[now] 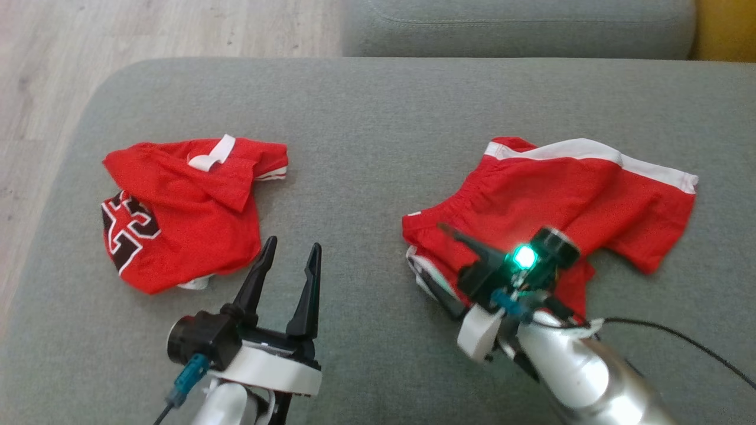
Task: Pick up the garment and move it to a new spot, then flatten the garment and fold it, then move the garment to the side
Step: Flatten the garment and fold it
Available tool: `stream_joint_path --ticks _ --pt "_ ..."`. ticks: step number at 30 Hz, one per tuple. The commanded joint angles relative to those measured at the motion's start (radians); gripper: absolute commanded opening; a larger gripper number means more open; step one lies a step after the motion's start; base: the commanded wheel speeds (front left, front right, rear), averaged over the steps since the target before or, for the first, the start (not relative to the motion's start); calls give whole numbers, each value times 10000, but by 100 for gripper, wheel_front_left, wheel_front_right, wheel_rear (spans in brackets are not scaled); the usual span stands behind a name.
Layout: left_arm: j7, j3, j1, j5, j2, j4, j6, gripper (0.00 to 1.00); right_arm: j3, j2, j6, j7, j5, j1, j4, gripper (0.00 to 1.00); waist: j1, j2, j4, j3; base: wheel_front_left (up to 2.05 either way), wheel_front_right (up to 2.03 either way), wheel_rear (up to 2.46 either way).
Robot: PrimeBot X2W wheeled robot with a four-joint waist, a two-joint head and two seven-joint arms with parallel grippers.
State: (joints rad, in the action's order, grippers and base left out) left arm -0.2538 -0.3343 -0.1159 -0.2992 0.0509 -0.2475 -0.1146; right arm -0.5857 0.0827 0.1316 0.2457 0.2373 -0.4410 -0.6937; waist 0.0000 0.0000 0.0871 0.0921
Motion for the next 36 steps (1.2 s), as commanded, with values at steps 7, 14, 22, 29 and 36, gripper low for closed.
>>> stream_joint_path --ticks 7,14,22,29,36 --pt "-80 408 -331 40 -6 316 9 100 1503 -264 -9 155 -796 126 1616 100 0 0 -495 -105 0 0 0" --pt "-80 515 -290 -12 -6 485 59 100 4267 -316 -9 158 -1119 1879 3203 100 0 0 -1128 -152 0 0 0" --pt "-80 652 -362 17 -6 649 116 100 5505 -323 -9 159 -2723 3363 3655 100 0 0 -1642 89 0 0 0" --pt "-80 545 -574 89 -7 631 64 100 5124 -324 -9 149 -3457 3141 3238 100 0 0 -1568 368 0 0 0" --pt "-80 479 -696 97 -7 550 24 100 4510 -324 -9 -352 -4183 2759 2276 100 0 0 -1237 592 0 0 0"
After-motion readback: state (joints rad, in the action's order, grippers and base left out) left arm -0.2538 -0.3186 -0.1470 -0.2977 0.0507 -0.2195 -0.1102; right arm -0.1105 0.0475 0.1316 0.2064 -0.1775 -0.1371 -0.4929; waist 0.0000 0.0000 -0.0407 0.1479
